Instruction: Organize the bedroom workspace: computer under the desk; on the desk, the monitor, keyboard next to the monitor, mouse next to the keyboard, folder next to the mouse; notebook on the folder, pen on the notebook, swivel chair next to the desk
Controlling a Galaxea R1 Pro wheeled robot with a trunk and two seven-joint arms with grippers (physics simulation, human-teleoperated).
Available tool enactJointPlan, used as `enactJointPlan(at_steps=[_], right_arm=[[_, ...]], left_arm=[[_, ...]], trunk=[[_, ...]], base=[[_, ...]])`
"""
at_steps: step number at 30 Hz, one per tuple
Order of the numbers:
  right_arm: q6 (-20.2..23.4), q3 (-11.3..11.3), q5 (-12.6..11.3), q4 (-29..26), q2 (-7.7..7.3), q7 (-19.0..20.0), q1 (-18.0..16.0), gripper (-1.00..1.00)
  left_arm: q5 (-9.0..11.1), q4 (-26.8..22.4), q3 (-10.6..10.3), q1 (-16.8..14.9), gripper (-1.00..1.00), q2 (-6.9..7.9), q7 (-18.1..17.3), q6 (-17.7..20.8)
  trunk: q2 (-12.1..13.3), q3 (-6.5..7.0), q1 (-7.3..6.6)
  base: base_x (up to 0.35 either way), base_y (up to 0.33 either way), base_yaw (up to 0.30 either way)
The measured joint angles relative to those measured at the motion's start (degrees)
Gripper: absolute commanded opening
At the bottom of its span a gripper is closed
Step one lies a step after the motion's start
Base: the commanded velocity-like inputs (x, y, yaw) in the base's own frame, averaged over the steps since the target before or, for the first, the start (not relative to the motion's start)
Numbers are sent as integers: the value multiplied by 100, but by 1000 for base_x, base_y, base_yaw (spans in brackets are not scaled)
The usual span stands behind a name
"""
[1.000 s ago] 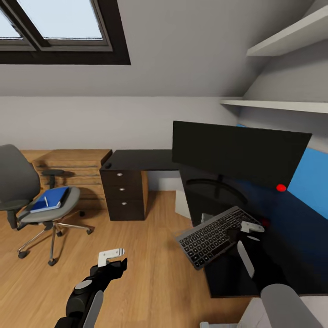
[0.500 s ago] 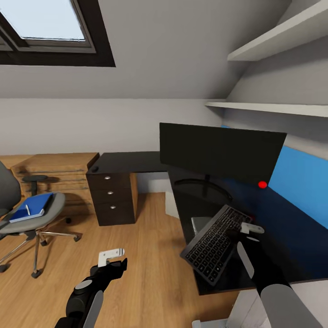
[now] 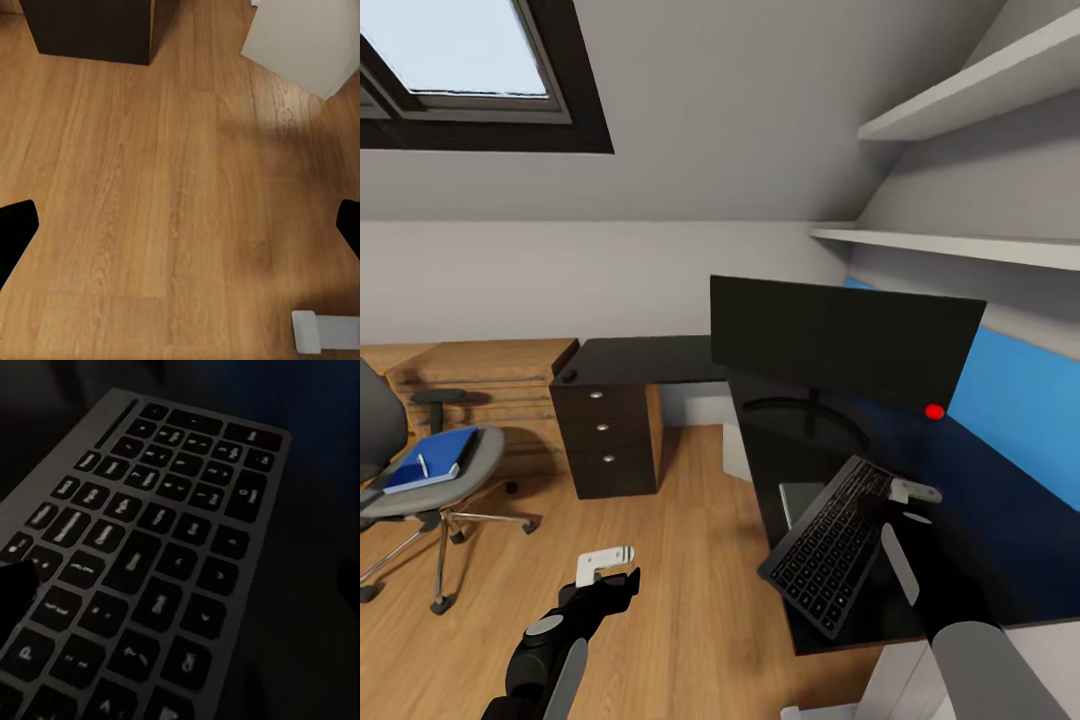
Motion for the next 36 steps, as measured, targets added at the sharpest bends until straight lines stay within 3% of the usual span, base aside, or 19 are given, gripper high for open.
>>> enactJointPlan(at_steps=[8, 14, 19, 36], right_arm=[[36, 0, -33, -330, 20, 1, 105, 100], [56, -2, -45, -628, 169, 2, 178, 100], [43, 0, -39, -721, 249, -12, 249, 100], [28, 2, -13, -734, 261, -16, 261, 100]], left_arm=[[1, 2, 2, 0, 100, 0, 0, 0], [-4, 2, 10, -1, 100, 5, 0, -5], [-8, 2, 13, 0, 100, 10, 0, -8], [-4, 10, 19, 2, 100, 10, 0, -7]], trunk=[[202, 90, -111], [202, 90, -110], [202, 90, -110], [202, 90, -111]], base=[[0, 0, 0], [0, -22, 19], [0, -235, 204], [0, -257, 257]])
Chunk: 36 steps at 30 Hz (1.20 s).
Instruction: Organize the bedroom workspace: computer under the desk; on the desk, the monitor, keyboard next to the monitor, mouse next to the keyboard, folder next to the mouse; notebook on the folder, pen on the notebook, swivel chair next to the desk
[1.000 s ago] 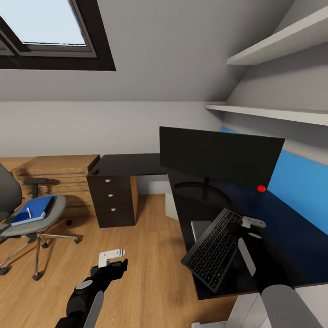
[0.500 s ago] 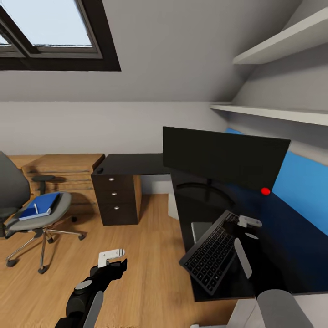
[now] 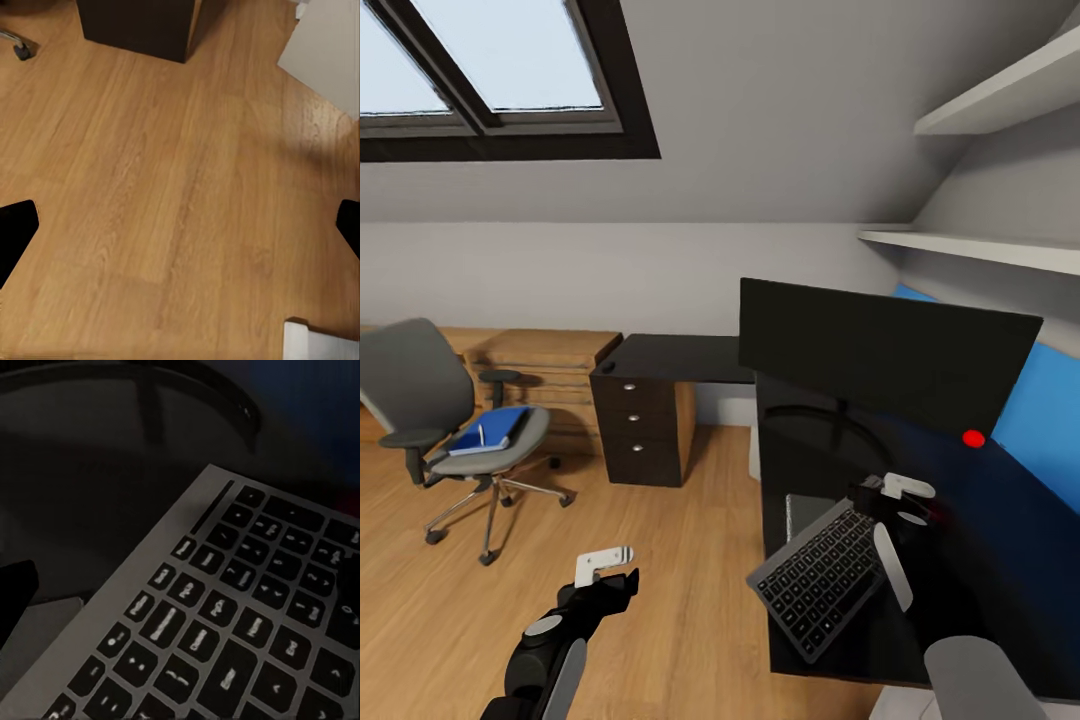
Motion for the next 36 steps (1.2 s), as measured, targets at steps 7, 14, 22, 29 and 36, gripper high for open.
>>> enactJointPlan(at_steps=[7, 14, 22, 29, 36], right_arm=[[7, 3, 1, -1, -1, 3, 2, 100], [8, 3, 1, -2, -6, 7, 2, 100], [14, -1, 15, -2, -25, 32, 15, 100], [-1, -2, 18, 10, -27, 40, 18, 100], [-10, 1, 19, 22, -27, 43, 19, 100]], left_arm=[[-3, 1, -5, -1, 100, -1, 0, -1], [-4, 1, -5, -3, 100, -1, 0, -1], [-4, 2, -6, -2, 100, 0, 0, -13], [-4, 1, -4, -1, 100, 0, 1, -10], [-4, 1, -5, -1, 100, -1, 0, -9]], trunk=[[0, 0, 0], [0, 0, 0], [0, 0, 0], [0, 0, 0], [0, 0, 0]], base=[[0, -19, 41], [0, -2, 4], [0, -147, 0], [0, -59, 0], [16, -11, 0]])
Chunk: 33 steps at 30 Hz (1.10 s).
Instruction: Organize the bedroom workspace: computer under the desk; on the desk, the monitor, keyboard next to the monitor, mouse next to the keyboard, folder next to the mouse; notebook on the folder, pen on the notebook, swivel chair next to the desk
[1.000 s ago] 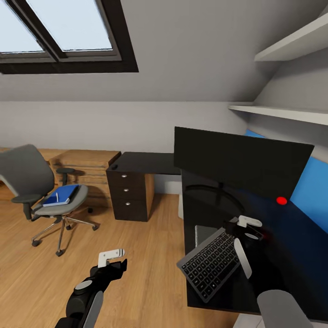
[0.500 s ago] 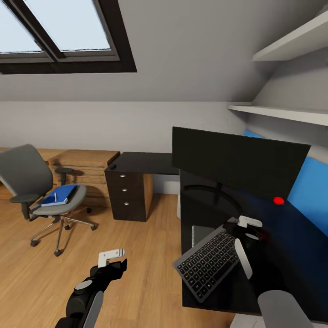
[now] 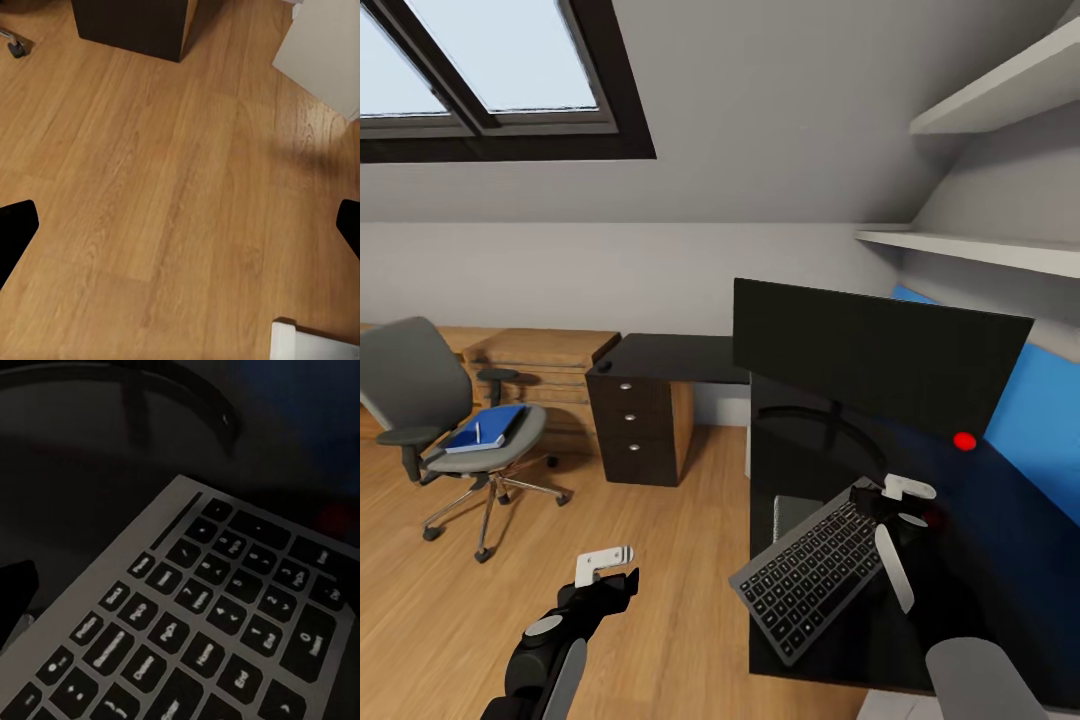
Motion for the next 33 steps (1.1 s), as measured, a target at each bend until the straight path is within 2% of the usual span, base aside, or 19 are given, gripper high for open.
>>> enactJointPlan(at_steps=[12, 33], right_arm=[[-12, 5, 0, 11, 9, 6, 54, 100], [-29, 11, -11, -39, 25, -18, 70, 100]], left_arm=[[0, 30, 3, 0, 100, 0, 0, 0], [-1, 44, 0, 0, 100, 0, 0, 0]], trunk=[[0, 0, -1], [0, 0, 0]], base=[[190, -1, 0], [15, 0, 0]])
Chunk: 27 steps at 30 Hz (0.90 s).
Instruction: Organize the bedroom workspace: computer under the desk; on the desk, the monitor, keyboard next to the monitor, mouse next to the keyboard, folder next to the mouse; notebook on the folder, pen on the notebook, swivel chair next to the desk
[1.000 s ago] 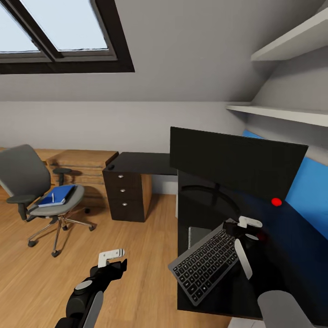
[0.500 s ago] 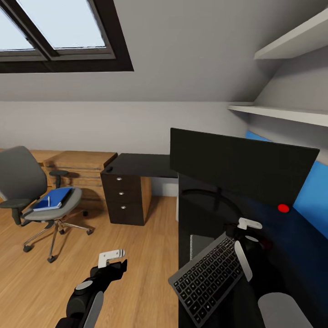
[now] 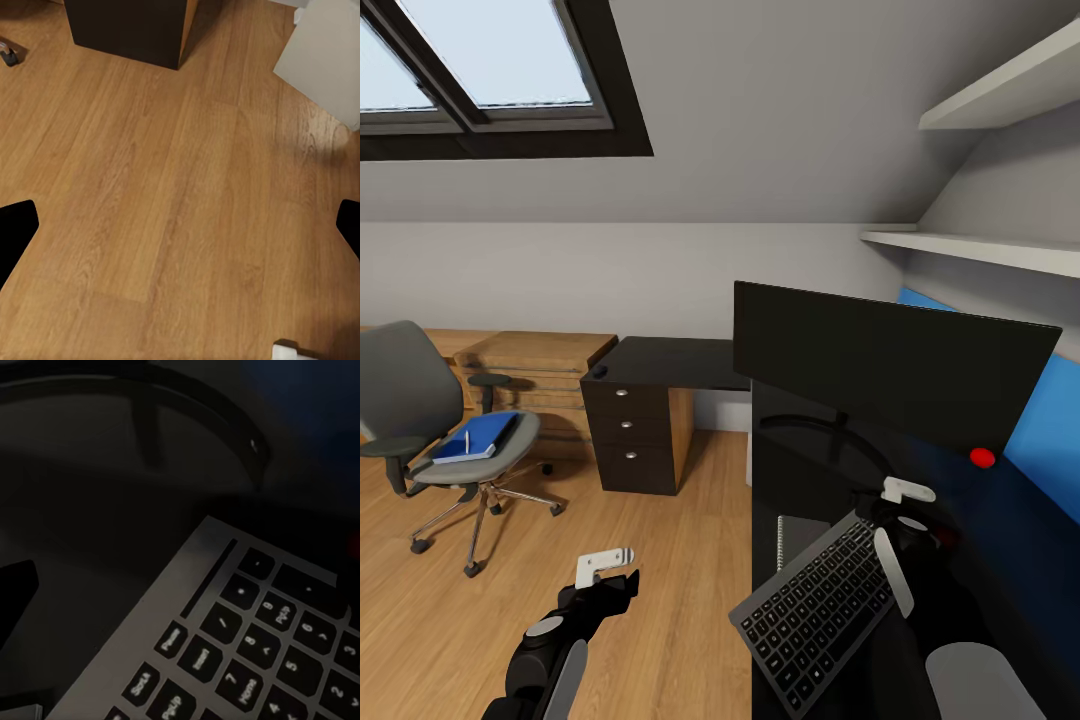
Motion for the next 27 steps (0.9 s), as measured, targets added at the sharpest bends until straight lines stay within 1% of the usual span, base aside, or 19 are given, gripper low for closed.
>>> enactJointPlan(at_steps=[5, 9, 10, 14, 16, 19, 21, 24, 27], right_arm=[[-6, -4, -4, 3, -1, 14, 16, 100], [-5, 144, -2, 21, 7, 23, 61, 100], [0, 241, 1, 28, 9, 12, 63, 100], [28, 465, 13, 47, 5, -12, 48, 100], [41, 511, 16, 85, 3, -17, 24, 100], [46, 563, 30, 379, -3, -22, -220, 100], [38, 577, 54, 672, -5, -26, -444, 100], [7, 588, 125, 1281, -12, -29, -869, 100], [-103, 595, 205, 2039, -19, -36, -1321, 100]], left_arm=[[1, 0, 5, 0, 100, 0, 0, 0], [-3, 43, -9, -2, 100, -3, 9, -4], [-6, 53, -12, -1, 100, -2, 12, -9], [-13, 65, -13, 1, 100, -1, 16, -15], [-14, 67, -11, 0, 100, -1, 16, -16], [-15, 69, -7, 0, 100, 0, 17, -17], [-15, 70, -4, -1, 100, 0, 17, -17], [-16, 70, -2, -2, 100, 0, 17, -17], [-19, 70, -1, -1, 100, 0, 17, -17]], trunk=[[0, 0, 0], [0, 0, 0], [0, 0, 0], [0, 0, 0], [0, 0, 0], [0, 0, 0], [0, 0, 0], [0, 0, 0], [0, 0, 0]], base=[[0, 0, 0], [0, 0, 0], [0, 0, 0], [0, 0, 0], [0, 0, 0], [0, 0, 0], [0, 0, 0], [0, 0, 0], [0, 0, 0]])
